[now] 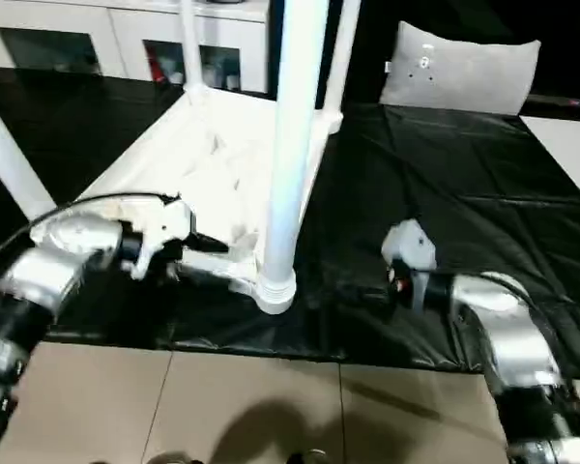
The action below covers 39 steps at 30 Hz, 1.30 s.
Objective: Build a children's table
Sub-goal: Rotate table base, then rotate leg to tighten
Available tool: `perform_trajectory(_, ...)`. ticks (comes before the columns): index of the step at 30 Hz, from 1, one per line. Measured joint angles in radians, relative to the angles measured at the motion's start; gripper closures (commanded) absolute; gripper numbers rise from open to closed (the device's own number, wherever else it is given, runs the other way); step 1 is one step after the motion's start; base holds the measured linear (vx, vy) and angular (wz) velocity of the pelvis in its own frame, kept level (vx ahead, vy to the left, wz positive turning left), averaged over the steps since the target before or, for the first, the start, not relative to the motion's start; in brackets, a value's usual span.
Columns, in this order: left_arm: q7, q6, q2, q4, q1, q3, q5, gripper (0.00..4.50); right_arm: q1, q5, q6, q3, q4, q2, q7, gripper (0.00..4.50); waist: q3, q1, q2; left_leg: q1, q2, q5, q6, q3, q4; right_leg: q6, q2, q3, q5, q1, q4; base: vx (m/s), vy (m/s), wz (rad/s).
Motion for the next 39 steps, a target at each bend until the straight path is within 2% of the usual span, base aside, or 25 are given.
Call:
perform_trajectory(3,-0.016,-0.044,-0.006,0.082,-0.034,-0.009,0.020,1.96,0.014,0.007,0.026,0.006,-0.032,-0.006,0.000,0.00,-0.002,0.002,0.005,0.000,0.000,0.000,0.000,0.000,0.000,0.000,0.000,0.000,0.000,0.000,0.000,0.000,0.000,0.00)
perform_trajectory(10,-0.036,-0.140,-0.040,0.250,-0.103,-0.016,0.058,2.51,0.052,0.034,0.072,0.006,-0.106,-0.014,0.002,0.00,-0.002,0.018,0.010,0.000,0.000,0.000,0.000,-0.001,0.000,0.001,0.000,-0.001,-0.001,0.000,-0.001,0.000,0.000,0.00)
perform_trajectory(16,-0.031,-0.198,-0.070,0.324,-0.124,-0.023,0.092,3.00,0.088,0.048,0.097,0.014,-0.142,-0.019,0.019,0.00,-0.001,0.025,0.015,-0.001,0.000,0.000,0.000,-0.001,0.000,0.001,-0.001,-0.002,-0.001,0.000,-0.001,0.000,0.000,0.00)
perform_trajectory(18,-0.029,-0.220,-0.079,0.343,-0.138,-0.031,0.103,3.04,0.091,0.048,0.106,0.015,-0.159,-0.022,0.020,0.00,-0.002,0.028,0.017,-0.001,0.000,0.000,0.000,-0.001,0.000,0.001,-0.001,-0.002,-0.001,0.000,-0.001,0.000,0.000,0.00)
perform_trajectory(24,0.012,-0.300,-0.097,0.417,-0.174,-0.064,0.175,3.60,0.114,0.048,0.114,0.016,-0.175,-0.024,0.014,0.00,-0.003,0.032,0.022,-0.001,0.000,0.000,0.000,-0.002,-0.001,0.002,-0.001,-0.002,-0.001,0.001,-0.002,0.000,0.000,0.00)
perform_trajectory(30,0.045,-0.352,-0.111,0.458,-0.205,-0.108,0.244,3.96,0.114,0.050,0.116,0.016,-0.177,-0.024,0.013,0.00,-0.004,0.041,0.024,0.000,0.000,0.000,0.000,-0.002,-0.001,0.002,-0.001,-0.003,-0.001,0.002,-0.002,0.000,0.000,0.00)
perform_trajectory(33,0.032,-0.354,-0.115,0.471,-0.220,-0.115,0.261,4.11,0.114,0.050,0.116,0.017,-0.176,-0.024,0.016,0.00,-0.005,0.041,0.025,0.000,0.000,0.000,0.000,-0.002,-0.001,0.002,-0.001,-0.003,-0.001,0.002,-0.002,0.000,0.000,0.00)
perform_trajectory(39,-0.087,-0.219,-0.151,0.497,-0.244,-0.071,0.224,4.32,0.088,0.049,0.115,0.017,-0.164,-0.023,0.016,0.00,-0.005,0.040,0.026,0.000,0.000,-0.001,0.002,-0.002,-0.001,-0.001,-0.001,-0.003,0.001,0.002,-0.002,0.000,0.000,0.00)
